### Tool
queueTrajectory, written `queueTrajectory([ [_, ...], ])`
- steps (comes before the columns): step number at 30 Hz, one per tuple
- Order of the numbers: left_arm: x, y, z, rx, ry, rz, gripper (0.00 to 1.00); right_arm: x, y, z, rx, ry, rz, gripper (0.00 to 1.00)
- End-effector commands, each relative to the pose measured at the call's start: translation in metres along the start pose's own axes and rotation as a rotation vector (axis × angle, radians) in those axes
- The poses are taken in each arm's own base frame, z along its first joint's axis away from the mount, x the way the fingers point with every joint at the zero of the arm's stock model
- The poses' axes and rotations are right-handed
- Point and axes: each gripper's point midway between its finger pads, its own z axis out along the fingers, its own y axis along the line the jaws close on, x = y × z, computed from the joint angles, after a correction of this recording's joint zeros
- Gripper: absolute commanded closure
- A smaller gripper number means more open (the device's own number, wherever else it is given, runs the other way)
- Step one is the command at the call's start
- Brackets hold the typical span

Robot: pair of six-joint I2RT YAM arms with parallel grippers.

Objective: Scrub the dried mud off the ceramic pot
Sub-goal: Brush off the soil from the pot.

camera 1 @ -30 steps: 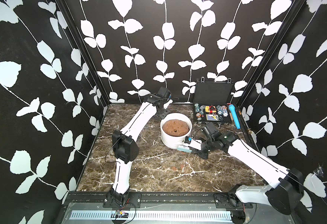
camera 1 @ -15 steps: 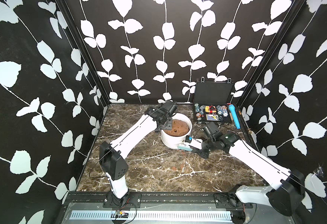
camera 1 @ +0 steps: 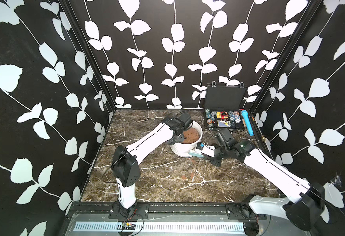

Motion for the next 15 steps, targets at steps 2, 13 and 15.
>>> queueTrajectory([
  [2,0.008,-0.004,0.005,0.022,0.018,-0.024,0.63,-0.002,-0.003,-0.004,0.023,-0.018,0.006,1.00],
  [13,0.006,-0.003,0.016,-0.018,0.018,0.026,0.84,-0.002,0.003,-0.005,0.011,-0.042,0.011,1.00],
  [15,0.002,0.000,0.017,-0.029,0.011,0.036,0.86,-0.004,0.004,-0.006,0.008,-0.055,0.007,1.00],
])
